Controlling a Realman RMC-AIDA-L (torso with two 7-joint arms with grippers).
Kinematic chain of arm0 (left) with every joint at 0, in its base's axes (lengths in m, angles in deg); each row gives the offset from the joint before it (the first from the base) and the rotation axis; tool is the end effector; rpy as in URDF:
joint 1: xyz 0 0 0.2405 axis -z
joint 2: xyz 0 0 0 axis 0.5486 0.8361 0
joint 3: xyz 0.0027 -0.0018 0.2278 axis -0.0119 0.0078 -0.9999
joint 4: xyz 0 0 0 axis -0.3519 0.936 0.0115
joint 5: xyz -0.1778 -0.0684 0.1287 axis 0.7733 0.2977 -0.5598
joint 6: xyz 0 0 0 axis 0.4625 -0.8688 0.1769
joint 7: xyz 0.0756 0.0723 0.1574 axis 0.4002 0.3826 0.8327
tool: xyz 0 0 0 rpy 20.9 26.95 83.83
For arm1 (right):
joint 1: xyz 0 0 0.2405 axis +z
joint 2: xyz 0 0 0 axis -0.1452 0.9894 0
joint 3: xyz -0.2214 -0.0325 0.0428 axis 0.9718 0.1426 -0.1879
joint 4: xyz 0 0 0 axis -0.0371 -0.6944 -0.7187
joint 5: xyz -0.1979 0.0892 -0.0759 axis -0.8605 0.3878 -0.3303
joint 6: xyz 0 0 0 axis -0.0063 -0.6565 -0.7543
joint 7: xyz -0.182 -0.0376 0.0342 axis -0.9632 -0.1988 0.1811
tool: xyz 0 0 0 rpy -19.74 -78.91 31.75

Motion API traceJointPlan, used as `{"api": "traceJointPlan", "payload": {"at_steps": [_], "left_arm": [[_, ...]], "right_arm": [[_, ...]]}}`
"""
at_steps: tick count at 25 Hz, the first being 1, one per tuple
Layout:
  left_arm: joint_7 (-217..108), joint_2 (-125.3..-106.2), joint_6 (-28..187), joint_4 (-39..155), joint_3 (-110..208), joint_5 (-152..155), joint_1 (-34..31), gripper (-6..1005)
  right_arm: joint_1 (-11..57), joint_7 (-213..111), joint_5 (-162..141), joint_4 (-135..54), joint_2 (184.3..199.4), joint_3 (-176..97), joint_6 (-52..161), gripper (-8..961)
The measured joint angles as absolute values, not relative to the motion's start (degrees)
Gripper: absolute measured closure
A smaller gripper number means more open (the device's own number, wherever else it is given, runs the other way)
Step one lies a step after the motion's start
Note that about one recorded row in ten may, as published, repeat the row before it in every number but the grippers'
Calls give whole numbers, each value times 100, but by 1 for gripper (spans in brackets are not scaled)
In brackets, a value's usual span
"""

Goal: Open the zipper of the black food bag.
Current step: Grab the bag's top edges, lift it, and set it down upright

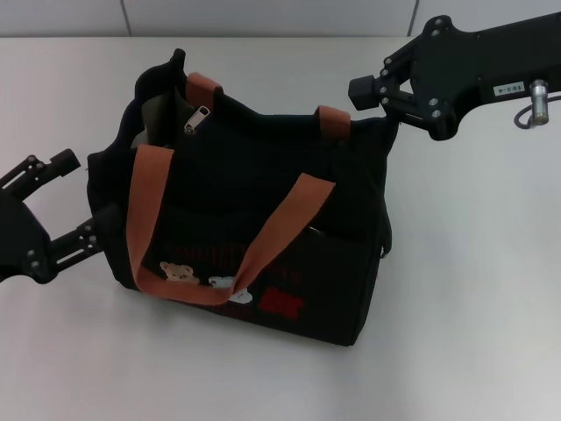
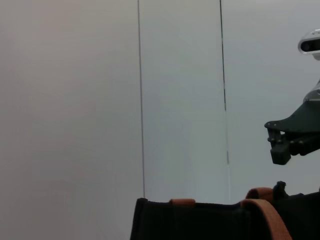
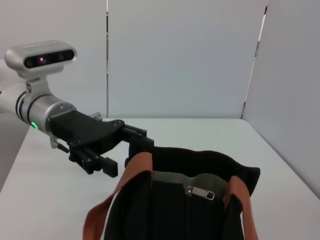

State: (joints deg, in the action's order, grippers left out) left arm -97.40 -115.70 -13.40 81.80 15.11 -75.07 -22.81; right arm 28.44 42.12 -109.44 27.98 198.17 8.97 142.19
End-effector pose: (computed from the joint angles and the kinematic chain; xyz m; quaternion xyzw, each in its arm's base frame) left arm -0.3016 0.2590 0.0291 -0.8645 -0.1067 -0.3692 0.3240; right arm 0.0905 0.3723 0.0261 -0.9834 -0.0059 0.1547 0.0952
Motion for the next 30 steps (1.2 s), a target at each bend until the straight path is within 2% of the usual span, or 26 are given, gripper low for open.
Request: {"api": "traceJointPlan", "payload": {"at_steps": [7, 16, 23, 30], "left_arm": [[-9736, -11651, -967, 8175, 1517, -7542, -2150, 181], [-9733, -11688, -847, 8159, 1461, -7621, -2034, 184], [-9621, -11913, -621, 8024, 1423, -7916, -1801, 186], [-9319, -11920, -553, 7830, 1443, -7907, -1722, 391]], "right_arm": [[2814, 4170, -10897, 2802, 19817, 896, 14218, 936], [2813, 4158, -10886, 2774, 19817, 896, 14219, 932], [2825, 4157, -10885, 2768, 19817, 926, 14219, 929], [2814, 4157, -10885, 2770, 19817, 906, 14219, 926]]}}
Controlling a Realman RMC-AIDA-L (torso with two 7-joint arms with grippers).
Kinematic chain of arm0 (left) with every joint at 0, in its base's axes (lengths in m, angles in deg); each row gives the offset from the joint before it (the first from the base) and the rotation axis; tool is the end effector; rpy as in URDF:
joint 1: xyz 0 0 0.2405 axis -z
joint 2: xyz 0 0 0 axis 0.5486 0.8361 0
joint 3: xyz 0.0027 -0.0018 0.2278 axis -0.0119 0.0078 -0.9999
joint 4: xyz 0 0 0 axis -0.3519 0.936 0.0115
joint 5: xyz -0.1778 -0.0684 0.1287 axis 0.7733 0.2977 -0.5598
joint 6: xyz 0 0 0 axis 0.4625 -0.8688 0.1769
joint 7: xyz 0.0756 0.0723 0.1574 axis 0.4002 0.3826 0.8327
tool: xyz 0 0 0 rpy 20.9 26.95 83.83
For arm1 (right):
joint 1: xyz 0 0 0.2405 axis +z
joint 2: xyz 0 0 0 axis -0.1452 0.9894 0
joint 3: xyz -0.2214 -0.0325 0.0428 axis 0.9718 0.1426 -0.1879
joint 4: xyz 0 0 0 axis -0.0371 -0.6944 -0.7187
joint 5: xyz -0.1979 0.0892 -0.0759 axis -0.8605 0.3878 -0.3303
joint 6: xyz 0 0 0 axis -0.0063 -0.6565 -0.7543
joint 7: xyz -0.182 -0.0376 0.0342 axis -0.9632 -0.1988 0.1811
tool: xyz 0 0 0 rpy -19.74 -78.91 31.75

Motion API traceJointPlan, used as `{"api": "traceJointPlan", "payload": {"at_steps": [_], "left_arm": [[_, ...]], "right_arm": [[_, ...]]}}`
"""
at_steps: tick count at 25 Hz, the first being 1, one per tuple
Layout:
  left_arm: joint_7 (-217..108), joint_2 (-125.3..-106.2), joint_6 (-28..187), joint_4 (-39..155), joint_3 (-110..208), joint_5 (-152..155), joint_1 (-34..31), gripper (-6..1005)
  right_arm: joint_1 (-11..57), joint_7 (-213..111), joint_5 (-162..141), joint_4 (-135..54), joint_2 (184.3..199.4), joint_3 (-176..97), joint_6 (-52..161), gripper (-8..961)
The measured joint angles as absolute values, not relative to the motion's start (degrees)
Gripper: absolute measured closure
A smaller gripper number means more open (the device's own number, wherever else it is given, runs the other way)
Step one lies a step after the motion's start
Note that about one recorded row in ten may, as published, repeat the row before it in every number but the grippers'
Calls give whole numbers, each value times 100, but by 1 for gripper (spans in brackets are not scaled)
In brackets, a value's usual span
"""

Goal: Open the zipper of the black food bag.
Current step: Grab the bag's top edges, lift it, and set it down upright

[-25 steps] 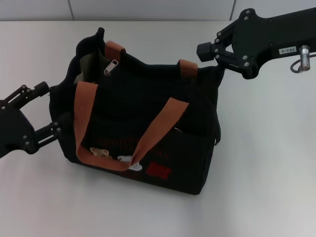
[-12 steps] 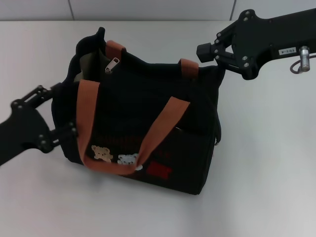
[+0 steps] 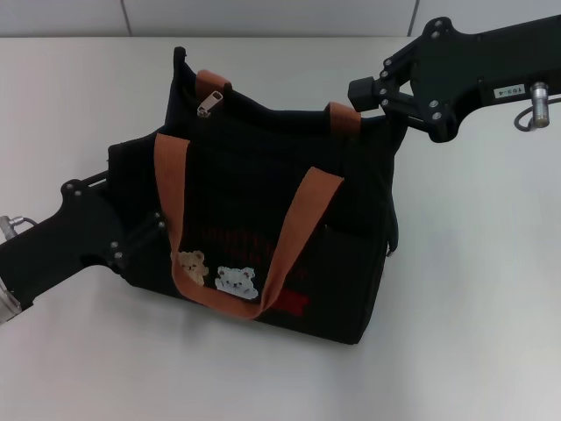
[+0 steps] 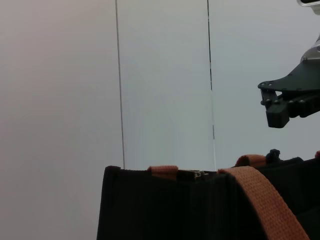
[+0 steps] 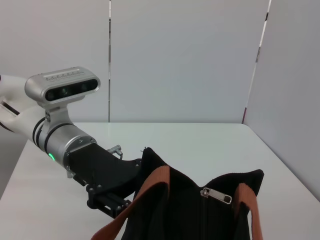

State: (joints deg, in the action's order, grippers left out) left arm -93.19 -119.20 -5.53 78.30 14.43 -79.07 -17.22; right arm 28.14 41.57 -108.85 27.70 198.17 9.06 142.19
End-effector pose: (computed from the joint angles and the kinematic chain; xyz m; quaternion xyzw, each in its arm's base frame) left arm -0.2857 0.2834 -0.0204 -0.8823 -0.1038 -0.3433 0.3047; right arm 0.0913 0.3713 0.0255 -0.9828 -0.0075 0.1589 0.0940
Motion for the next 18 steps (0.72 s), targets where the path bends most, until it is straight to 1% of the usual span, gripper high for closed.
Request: {"api": "traceJointPlan", "payload": {"at_steps": [7, 18], "left_arm": [[-9285, -11931, -595, 7821, 1478, -7867, -1719, 547], [-9135, -11945, -1102, 7863, 1546, -7761, -1708, 645]], "right_arm": [[2777, 4157, -10842, 2792, 19817, 896, 14219, 923], [2668, 4157, -10628, 2865, 19817, 885, 14219, 918]]}}
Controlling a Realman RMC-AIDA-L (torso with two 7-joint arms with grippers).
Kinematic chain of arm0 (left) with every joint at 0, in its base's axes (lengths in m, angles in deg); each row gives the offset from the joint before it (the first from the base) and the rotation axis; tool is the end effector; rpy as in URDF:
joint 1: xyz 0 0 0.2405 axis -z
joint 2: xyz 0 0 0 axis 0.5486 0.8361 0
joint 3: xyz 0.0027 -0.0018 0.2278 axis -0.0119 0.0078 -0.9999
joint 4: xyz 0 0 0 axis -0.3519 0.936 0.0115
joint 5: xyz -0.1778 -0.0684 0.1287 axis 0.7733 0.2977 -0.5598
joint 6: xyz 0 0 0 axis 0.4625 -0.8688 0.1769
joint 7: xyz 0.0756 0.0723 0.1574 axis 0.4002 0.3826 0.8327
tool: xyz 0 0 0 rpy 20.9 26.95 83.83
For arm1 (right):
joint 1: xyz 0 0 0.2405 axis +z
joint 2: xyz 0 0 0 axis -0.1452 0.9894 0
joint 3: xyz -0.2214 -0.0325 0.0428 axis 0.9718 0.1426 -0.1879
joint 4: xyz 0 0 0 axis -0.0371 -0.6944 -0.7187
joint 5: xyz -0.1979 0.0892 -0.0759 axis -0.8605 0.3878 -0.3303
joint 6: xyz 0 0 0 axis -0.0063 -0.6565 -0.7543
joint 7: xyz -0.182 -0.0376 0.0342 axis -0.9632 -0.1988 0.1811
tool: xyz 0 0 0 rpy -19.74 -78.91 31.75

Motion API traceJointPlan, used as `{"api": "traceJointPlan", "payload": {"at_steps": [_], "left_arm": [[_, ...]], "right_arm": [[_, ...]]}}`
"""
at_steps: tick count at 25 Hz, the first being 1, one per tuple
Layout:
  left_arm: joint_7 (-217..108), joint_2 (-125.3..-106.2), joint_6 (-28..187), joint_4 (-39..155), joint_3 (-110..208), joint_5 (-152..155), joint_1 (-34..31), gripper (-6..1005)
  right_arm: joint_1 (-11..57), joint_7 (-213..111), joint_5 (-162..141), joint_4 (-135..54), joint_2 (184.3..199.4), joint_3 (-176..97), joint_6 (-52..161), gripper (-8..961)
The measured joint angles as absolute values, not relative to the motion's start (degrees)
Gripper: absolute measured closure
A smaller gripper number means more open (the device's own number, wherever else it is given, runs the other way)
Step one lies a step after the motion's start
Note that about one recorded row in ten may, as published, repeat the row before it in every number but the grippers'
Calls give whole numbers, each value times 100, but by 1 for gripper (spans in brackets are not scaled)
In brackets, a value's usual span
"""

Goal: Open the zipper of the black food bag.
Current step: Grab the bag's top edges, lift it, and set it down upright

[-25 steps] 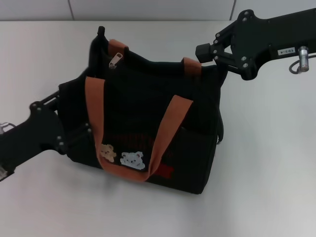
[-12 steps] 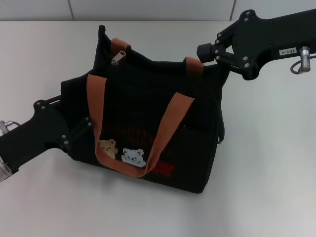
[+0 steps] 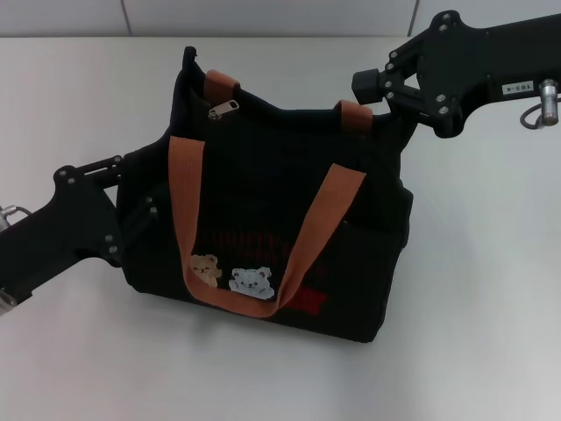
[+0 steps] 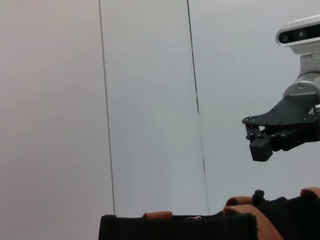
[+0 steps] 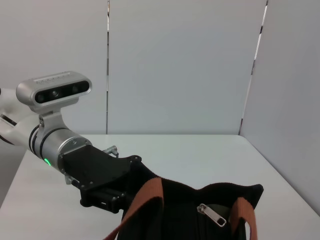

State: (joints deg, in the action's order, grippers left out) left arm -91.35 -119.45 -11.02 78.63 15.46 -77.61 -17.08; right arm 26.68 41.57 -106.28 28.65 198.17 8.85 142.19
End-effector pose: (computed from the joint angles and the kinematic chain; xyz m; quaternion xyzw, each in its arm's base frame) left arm -0.2699 0.2787 -0.0097 -0.8699 -0.0665 -0.3818 0.3051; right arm 0.0903 0.3684 0.0314 -0.9788 -0.0060 0.1788 0.1000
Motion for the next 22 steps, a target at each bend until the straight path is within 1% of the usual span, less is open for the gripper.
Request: {"api": "traceJointPlan", "payload": {"at_steps": [5, 10, 22], "left_arm": [[-9185, -11943, -1140, 7878, 1547, -7761, -1652, 726], [-9199, -11939, -1146, 7884, 1534, -7760, -1647, 785], [-9378, -11933, -1245, 8083, 1550, -7757, -1622, 785]], "right_arm": [[2644, 4157, -10580, 2873, 19815, 887, 14219, 915], [2636, 4157, -10573, 2874, 19810, 880, 14219, 913], [2635, 4158, -10534, 2874, 19808, 878, 14195, 908]]}}
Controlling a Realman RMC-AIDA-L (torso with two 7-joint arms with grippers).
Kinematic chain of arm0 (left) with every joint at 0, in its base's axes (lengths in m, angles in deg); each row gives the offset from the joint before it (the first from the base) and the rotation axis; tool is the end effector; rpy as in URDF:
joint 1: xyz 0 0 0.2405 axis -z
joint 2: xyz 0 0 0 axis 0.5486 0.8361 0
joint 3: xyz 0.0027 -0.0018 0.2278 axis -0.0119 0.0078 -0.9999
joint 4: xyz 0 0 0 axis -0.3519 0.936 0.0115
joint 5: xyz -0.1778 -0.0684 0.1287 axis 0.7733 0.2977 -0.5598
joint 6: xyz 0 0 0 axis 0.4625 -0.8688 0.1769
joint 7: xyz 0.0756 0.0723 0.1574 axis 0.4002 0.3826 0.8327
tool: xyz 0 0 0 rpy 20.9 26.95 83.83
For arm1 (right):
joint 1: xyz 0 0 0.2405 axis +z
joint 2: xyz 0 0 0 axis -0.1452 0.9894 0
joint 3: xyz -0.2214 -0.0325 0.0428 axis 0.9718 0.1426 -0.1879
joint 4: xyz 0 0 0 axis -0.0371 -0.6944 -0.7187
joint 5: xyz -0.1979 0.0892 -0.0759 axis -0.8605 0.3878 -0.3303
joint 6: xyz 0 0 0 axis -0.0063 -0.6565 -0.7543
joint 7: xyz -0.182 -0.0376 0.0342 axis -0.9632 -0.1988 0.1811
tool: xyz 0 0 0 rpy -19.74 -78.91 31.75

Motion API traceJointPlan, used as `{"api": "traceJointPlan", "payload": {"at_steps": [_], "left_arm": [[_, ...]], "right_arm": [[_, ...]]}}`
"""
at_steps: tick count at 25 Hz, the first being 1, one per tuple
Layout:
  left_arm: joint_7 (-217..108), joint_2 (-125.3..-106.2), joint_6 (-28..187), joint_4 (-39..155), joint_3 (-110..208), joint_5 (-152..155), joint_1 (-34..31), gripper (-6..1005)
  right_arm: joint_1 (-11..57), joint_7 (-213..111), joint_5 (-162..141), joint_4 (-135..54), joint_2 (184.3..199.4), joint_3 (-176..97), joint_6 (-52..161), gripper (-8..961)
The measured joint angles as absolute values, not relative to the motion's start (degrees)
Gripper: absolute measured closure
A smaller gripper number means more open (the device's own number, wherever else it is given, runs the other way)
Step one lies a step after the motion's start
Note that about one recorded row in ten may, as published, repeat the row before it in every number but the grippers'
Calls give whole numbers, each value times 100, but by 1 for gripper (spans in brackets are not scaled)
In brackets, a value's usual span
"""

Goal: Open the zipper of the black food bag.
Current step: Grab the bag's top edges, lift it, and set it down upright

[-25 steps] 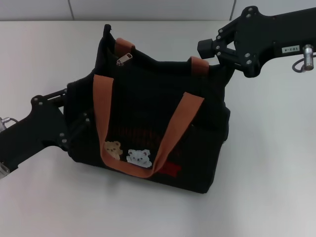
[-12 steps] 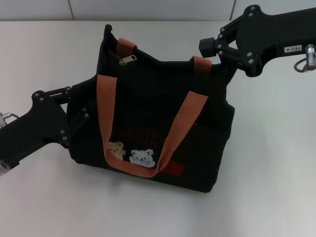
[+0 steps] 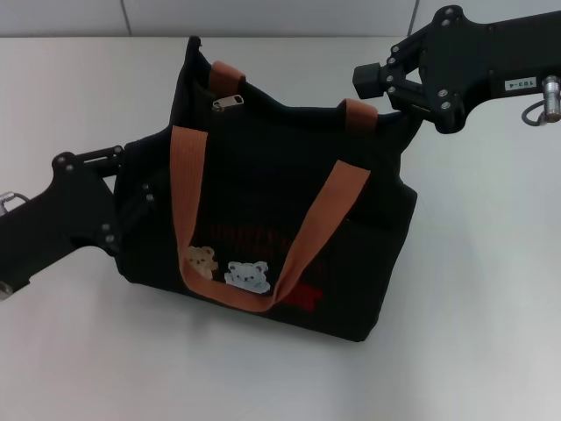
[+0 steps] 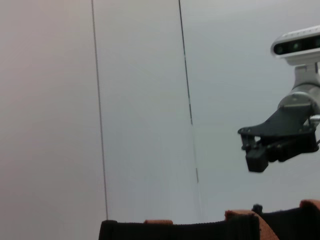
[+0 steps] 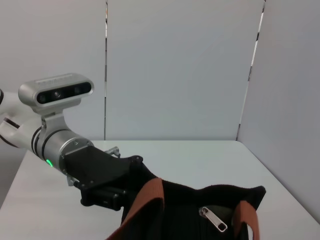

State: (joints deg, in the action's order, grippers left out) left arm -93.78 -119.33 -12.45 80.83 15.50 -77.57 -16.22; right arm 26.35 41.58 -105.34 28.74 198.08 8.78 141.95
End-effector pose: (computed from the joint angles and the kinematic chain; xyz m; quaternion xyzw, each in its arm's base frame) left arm -0.2614 0.2843 -0.0013 -0.8703 -0.0554 -0.3913 0.2939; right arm 0.0896 0.3686 0.0336 -0.9771 -0.0051 0.1861 0.1032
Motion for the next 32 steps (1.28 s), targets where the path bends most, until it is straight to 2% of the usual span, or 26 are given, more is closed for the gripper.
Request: {"api": "traceJointPlan", "payload": {"at_steps": [11, 17, 22, 32], "left_arm": [[-10005, -11955, -1830, 9173, 1493, -7549, -1337, 795], [-10219, -11965, -2075, 9510, 1368, -7480, -902, 807], [-10271, -11972, -2102, 9674, 985, -7210, -774, 818], [-10274, -11983, -2084, 9796, 690, -7012, -768, 838]], "right_arm": [[2642, 4157, -10518, 2869, 19806, 563, 14143, 903], [2721, 4155, -10516, 2874, 19762, 480, 14165, 900], [2793, 4166, -10588, 2889, 19751, 685, 14306, 729], [3034, 4293, -10850, 3047, 19801, 992, 14390, 669]]}}
